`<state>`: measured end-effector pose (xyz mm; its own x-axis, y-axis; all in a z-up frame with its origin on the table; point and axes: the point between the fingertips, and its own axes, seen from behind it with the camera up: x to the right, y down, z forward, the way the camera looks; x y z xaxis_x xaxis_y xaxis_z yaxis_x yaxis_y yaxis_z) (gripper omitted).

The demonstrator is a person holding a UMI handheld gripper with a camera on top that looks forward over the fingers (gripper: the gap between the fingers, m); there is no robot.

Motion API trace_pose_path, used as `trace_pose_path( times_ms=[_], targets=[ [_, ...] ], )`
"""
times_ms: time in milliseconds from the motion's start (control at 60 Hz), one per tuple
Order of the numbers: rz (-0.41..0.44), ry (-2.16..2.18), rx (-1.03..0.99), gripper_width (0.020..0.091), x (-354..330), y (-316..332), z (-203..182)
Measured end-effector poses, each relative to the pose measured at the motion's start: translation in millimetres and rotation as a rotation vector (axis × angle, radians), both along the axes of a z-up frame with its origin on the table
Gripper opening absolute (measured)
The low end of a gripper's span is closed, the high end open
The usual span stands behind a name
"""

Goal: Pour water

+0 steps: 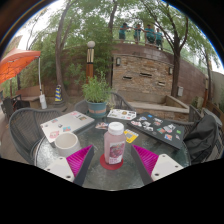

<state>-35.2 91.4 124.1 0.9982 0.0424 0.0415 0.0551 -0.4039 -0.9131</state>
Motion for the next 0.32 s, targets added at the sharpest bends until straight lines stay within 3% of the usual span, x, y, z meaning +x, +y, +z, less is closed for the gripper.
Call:
trace_pose_path(
  times_ms=[183,317],
  targets=[
    [-0.121,-0.020,-0.017,0.0839,-22,-97,63],
    [-0.157,0.065,-0.028,0.0834,-57,-163,102]
  ],
)
